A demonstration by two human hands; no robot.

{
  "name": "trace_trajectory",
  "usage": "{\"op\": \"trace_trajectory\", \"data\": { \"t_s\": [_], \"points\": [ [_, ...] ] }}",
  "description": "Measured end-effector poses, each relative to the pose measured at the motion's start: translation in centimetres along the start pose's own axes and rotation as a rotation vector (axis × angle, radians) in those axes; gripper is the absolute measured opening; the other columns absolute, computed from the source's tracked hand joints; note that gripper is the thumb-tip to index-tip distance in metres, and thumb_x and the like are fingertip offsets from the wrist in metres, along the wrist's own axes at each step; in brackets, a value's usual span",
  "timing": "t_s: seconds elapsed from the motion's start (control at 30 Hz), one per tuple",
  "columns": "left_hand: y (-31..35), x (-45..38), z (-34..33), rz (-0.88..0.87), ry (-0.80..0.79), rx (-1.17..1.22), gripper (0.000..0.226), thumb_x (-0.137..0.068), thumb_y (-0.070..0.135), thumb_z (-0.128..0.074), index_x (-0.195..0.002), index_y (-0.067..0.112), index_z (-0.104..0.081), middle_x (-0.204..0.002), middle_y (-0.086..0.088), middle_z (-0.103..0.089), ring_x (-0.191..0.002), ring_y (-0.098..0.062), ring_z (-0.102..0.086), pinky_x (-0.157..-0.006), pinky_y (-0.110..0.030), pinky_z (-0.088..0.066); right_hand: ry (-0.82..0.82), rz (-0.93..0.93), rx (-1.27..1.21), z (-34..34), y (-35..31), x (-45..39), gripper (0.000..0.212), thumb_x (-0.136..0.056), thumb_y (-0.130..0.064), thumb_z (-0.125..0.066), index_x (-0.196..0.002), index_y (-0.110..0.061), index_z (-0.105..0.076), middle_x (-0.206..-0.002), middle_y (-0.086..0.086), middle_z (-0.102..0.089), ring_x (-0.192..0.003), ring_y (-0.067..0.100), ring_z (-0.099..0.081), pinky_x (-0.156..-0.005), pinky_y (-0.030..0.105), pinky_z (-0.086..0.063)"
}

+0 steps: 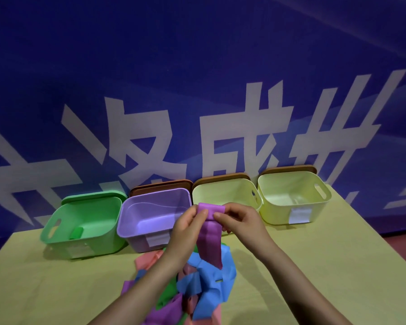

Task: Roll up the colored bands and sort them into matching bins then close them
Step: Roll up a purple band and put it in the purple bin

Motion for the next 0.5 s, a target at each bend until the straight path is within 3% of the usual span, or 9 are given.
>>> {"op": "trace_trajectory", "data": {
  "t_s": [0.2,0.4,0.5],
  "points": [
    [0.7,-0.3,0.1,-0.118,-0.001,-0.155,0.018,-0.097,0.019,-0.052,-0.095,0.014,-0.069,-0.086,-0.01,-0.07,-0.082,-0.028,-0.065,-0.075,-0.041,-0.052,0.061,-0.012,-0.019,-0.3,0.1,-0.1,0.018,-0.083,-0.003,-0.07,-0.067,-0.006,-0.061,-0.051,-0.003,-0.052,-0.049,0.006,-0.047,-0.052,0.018,-0.041],
    [1.0,-0.1,-0.1,-0.215,0.035,-0.184,0.019,-0.097,0.015,-0.053,-0.088,0.016,-0.069,-0.077,-0.008,-0.069,-0.07,-0.023,-0.061,-0.064,-0.033,-0.049,0.127,0.129,0.091,-0.8,-0.2,0.2,0.028,-0.076,-0.028,-0.065,-0.062,-0.01,-0.048,-0.056,-0.002,-0.042,-0.055,0.007,-0.037,-0.053,0.021,-0.033],
    [1.0,-0.6,-0.1,-0.159,0.045,-0.07,0.015,-0.092,0.023,-0.06,-0.085,0.016,-0.071,-0.081,-0.011,-0.07,-0.073,-0.027,-0.063,-0.069,-0.036,-0.051,0.155,0.079,0.002,-0.9,0.8,0.0,0.035,-0.073,-0.04,-0.065,-0.064,-0.01,-0.05,-0.058,0.004,-0.046,-0.058,0.015,-0.043,-0.056,0.033,-0.039]
  ]
}}
Point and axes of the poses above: each hand's wrist, its own x-axis away from the middle knuckle, its own z-axis out of the back of the hand, y = z × x, the point moved 6 cm from there along -x, towards the middle knuckle
